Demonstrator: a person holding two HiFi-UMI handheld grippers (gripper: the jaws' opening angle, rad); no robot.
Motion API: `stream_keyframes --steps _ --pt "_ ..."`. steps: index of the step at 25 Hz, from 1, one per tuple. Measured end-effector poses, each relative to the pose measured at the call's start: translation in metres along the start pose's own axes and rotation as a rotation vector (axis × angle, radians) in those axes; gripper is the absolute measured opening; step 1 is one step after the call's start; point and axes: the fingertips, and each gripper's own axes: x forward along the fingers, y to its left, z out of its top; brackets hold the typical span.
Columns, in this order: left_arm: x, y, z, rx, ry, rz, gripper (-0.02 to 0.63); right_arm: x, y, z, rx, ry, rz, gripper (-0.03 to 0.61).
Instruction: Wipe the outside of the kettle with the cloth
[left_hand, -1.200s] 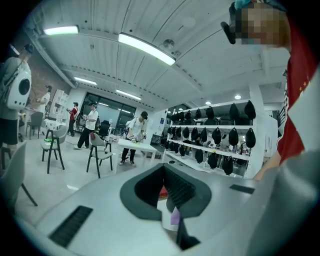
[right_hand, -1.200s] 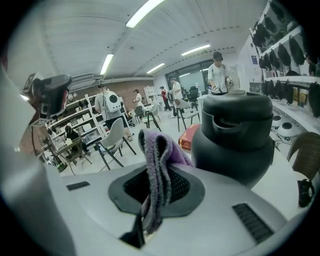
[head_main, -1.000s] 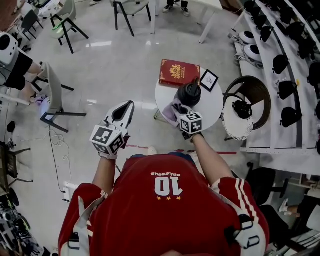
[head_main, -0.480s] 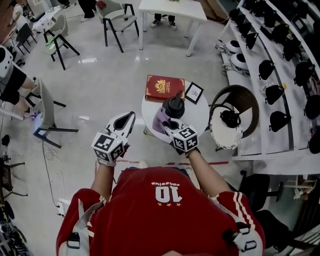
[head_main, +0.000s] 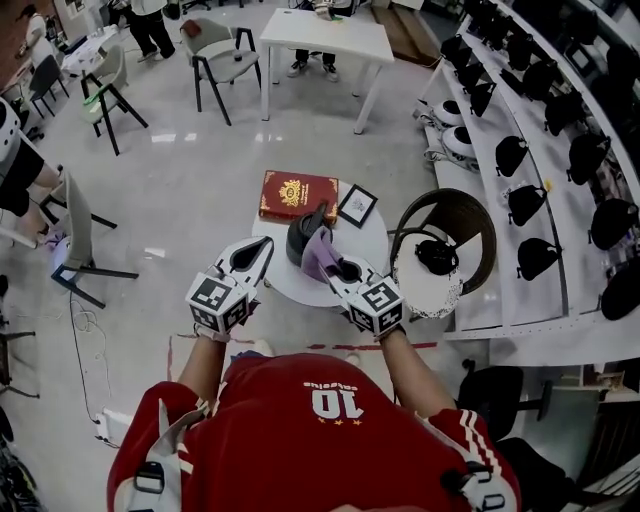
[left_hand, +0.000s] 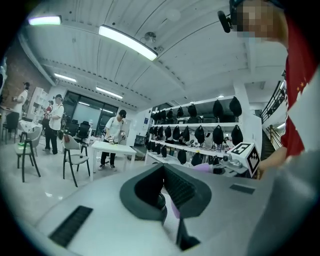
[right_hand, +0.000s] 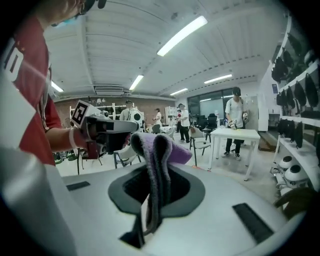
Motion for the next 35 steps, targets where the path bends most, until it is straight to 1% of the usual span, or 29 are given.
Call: stream_keyframes --steps 4,8,11,13,18,23,24,27,28,32,35 --pt "0.02 -0.032 0.006 0.008 -0.005 -0.009 0.008 -0.046 -0.023 0.02 0.004 -0.056 -0.043 0.048" --pt "0.035 -0.058 0.019 0.031 -0.021 -0.013 0.008 -0.093 -0.051 0.039 0.0 -0.118 -0.119 0.048" --pt "0.042 -0.07 0.029 0.058 -0.023 -0.008 0.008 -0.123 -0.071 0.054 0.012 -0.164 -0.165 0.048" --pt "0.044 -0.076 0.035 0.063 -0.021 -0.001 0.008 -0.137 -0.079 0.064 0.007 -0.187 -0.18 0.048" --pt "0.046 -0.087 0.045 0.076 -0.028 0.01 0.008 -0.161 -0.083 0.086 -0.029 -0.243 -0.188 0.048" --pt "0.043 -0.094 0.048 0.084 -0.025 0.036 0.008 -0.174 -0.081 0.099 -0.03 -0.291 -0.198 0.048" --pt "0.041 -0.095 0.049 0.079 -0.026 0.04 0.008 -0.176 -0.079 0.1 -0.033 -0.295 -0.195 0.048" --pt "0.035 -0.097 0.053 0.018 -0.044 0.036 0.008 -0.18 -0.075 0.103 -0.055 -0.296 -0.195 0.047" --pt "0.032 -0.097 0.056 0.01 -0.053 0.039 0.008 -0.181 -0.075 0.104 -0.057 -0.299 -0.196 0.048" --pt "0.022 -0.097 0.065 0.036 -0.046 0.081 0.008 -0.185 -0.074 0.107 -0.046 -0.311 -0.199 0.046" --pt "0.016 -0.093 0.062 0.054 -0.057 0.086 0.008 -0.184 -0.073 0.105 -0.048 -0.301 -0.199 0.046"
